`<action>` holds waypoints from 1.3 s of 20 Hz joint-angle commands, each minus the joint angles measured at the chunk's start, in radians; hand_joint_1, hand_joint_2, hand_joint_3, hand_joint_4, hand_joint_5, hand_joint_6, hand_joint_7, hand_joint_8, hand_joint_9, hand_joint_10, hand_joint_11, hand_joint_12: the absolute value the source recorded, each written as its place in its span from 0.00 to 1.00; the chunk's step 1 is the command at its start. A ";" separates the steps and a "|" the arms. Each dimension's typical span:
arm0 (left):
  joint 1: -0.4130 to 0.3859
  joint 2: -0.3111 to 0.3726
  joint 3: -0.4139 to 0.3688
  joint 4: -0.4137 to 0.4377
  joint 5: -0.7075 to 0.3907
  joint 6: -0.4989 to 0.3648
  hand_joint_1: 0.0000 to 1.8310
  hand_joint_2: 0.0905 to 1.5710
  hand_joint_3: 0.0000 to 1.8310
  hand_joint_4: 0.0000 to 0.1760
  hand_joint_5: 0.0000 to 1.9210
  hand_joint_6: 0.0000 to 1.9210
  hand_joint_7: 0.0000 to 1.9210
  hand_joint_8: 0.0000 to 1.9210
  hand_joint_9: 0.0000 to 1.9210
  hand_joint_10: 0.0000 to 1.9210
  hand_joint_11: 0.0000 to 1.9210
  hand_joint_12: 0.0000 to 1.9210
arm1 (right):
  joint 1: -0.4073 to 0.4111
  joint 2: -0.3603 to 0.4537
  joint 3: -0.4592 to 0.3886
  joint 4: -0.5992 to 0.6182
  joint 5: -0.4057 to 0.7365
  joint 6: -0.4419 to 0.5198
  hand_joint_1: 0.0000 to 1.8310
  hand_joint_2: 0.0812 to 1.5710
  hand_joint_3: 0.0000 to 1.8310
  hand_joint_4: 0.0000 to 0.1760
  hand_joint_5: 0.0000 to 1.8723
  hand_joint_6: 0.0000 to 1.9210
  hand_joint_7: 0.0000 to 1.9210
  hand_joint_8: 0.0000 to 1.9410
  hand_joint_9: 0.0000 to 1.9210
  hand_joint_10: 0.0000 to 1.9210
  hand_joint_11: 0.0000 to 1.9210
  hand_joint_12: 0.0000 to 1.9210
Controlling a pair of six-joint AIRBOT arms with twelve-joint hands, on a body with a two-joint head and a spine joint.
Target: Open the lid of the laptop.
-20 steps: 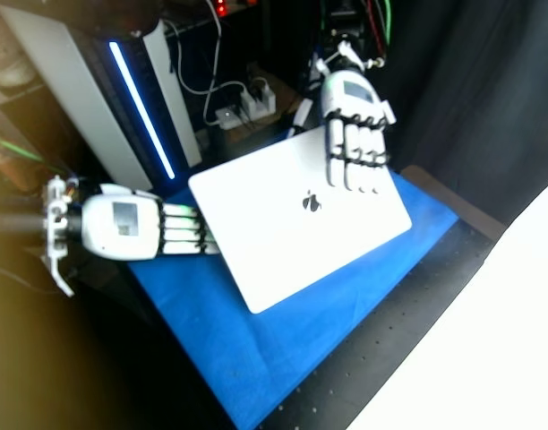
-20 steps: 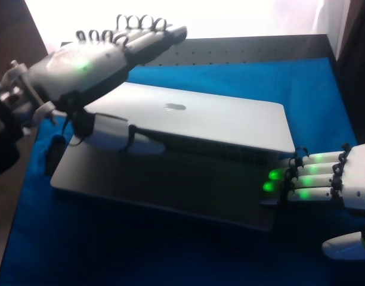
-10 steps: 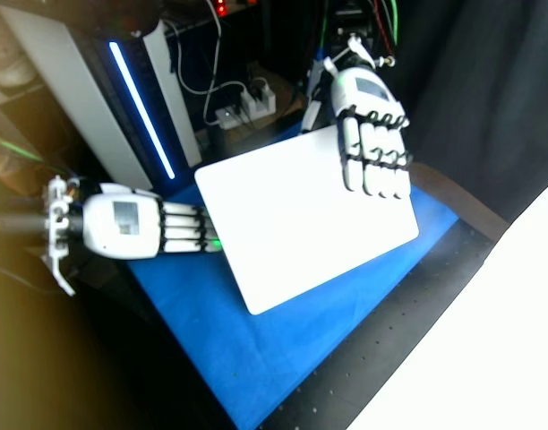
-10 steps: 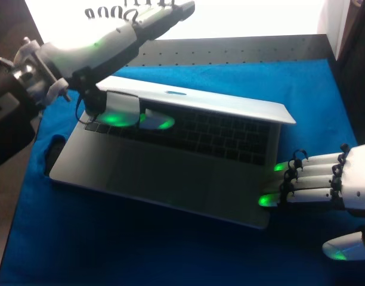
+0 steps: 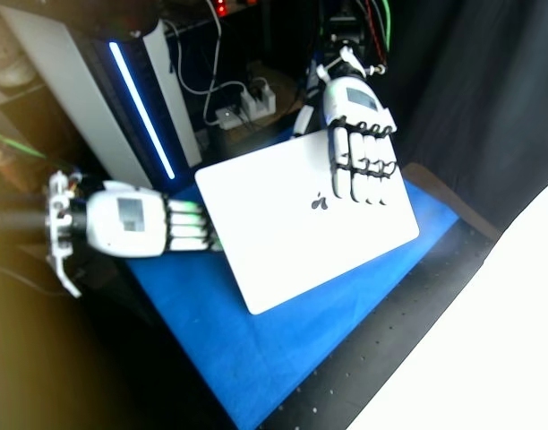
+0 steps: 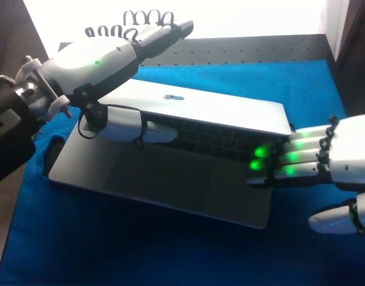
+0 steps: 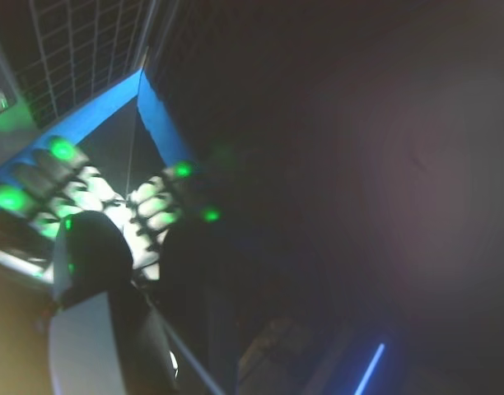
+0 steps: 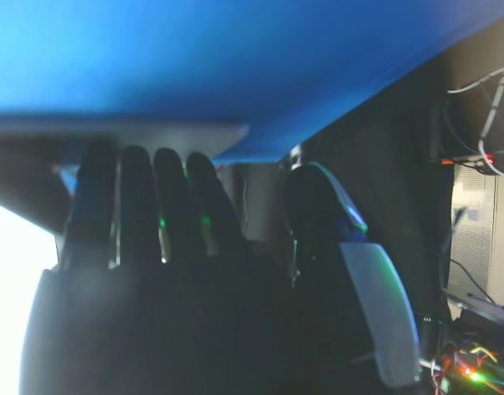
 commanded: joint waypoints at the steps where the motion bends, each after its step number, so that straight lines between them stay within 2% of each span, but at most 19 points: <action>1: -0.010 -0.005 -0.001 -0.012 -0.138 -0.001 0.48 0.59 0.00 0.16 0.00 0.00 0.00 0.00 0.00 0.00 0.00 0.00 | 0.019 0.000 -0.001 0.030 0.070 0.001 0.00 0.94 0.00 0.00 0.04 0.00 0.02 0.00 0.00 0.00 0.00 0.00; 2: -0.011 -0.007 -0.001 -0.012 -0.140 -0.001 0.48 0.59 0.00 0.26 0.00 0.00 0.00 0.00 0.00 0.00 0.00 0.00 | 0.025 -0.004 0.000 0.027 0.070 0.001 0.02 0.94 0.00 0.00 0.04 0.00 0.04 0.00 0.00 0.00 0.00 0.00; 3: -0.011 -0.009 0.000 -0.012 -0.142 -0.001 0.48 0.59 0.00 0.26 0.00 0.00 0.00 0.00 0.00 0.00 0.00 0.00 | 0.026 -0.012 0.001 0.027 0.070 0.001 0.02 0.94 0.00 0.00 0.04 0.00 0.04 0.00 0.00 0.00 0.00 0.00; 4: -0.015 -0.011 0.002 -0.013 -0.143 -0.001 0.47 0.59 0.00 0.13 0.00 0.00 0.00 0.00 0.00 0.00 0.00 0.00 | 0.026 -0.032 0.007 0.027 0.069 0.001 0.00 0.94 0.00 0.00 0.04 0.00 0.02 0.00 0.00 0.00 0.00 0.00; 6: -0.020 -0.011 0.003 -0.013 -0.137 -0.001 0.47 0.59 0.00 0.09 0.00 0.00 0.00 0.00 0.00 0.00 0.00 0.00 | 0.026 -0.078 0.030 0.008 0.069 0.001 0.00 0.94 0.00 0.00 0.05 0.01 0.02 0.00 0.00 0.00 0.00 0.00; 7: -0.026 -0.012 0.004 -0.013 -0.134 -0.001 0.46 0.60 0.00 0.18 0.00 0.00 0.00 0.00 0.00 0.00 0.00 0.00 | 0.026 -0.104 0.043 -0.001 0.068 0.001 0.11 0.90 0.00 0.00 0.08 0.00 0.04 0.00 0.00 0.00 0.00 0.00; 8: -0.031 -0.015 0.006 -0.013 -0.134 -0.001 0.48 0.60 0.00 0.16 0.00 0.00 0.00 0.00 0.00 0.00 0.00 0.00 | 0.026 -0.113 0.047 -0.001 0.067 0.001 0.07 0.91 0.00 0.00 0.06 0.00 0.02 0.00 0.00 0.00 0.00 0.00; 10: -0.048 -0.029 0.017 -0.015 -0.132 -0.001 0.51 0.60 0.00 0.00 0.00 0.00 0.00 0.00 0.00 0.00 0.00 0.00 | 0.025 -0.130 0.053 -0.002 0.067 0.001 0.06 0.90 0.00 0.00 0.05 0.00 0.03 0.00 0.00 0.00 0.00 0.00; 13: -0.066 -0.044 0.030 -0.015 -0.124 -0.001 0.52 0.60 0.00 0.00 0.00 0.00 0.00 0.00 0.00 0.00 0.00 0.00 | 0.024 -0.144 0.055 -0.038 0.060 0.001 0.00 0.93 0.01 0.00 0.05 0.00 0.04 0.00 0.00 0.00 0.00 0.00; 19: -0.094 -0.049 0.053 -0.025 -0.108 -0.001 0.54 0.61 0.00 0.00 0.00 0.00 0.00 0.00 0.00 0.00 0.00 0.00 | -0.010 -0.159 0.053 -0.045 0.052 0.016 0.00 0.92 0.00 0.00 0.05 0.00 0.05 0.00 0.00 0.00 0.00 0.00; 25: -0.178 -0.088 0.132 -0.033 -0.024 0.015 0.53 0.61 0.00 0.00 0.00 0.00 0.00 0.00 0.00 0.00 0.00 0.00 | -0.014 -0.173 0.062 -0.045 0.052 0.021 0.00 0.91 0.00 0.00 0.05 0.00 0.04 0.00 0.00 0.00 0.00 0.00; 26: -0.189 -0.099 0.149 -0.048 -0.013 0.028 0.49 0.60 0.00 0.00 0.00 0.00 0.00 0.00 0.00 0.00 0.00 0.00 | -0.014 -0.175 0.065 -0.045 0.052 0.021 0.00 0.91 0.00 0.00 0.04 0.00 0.03 0.00 0.00 0.00 0.00 0.00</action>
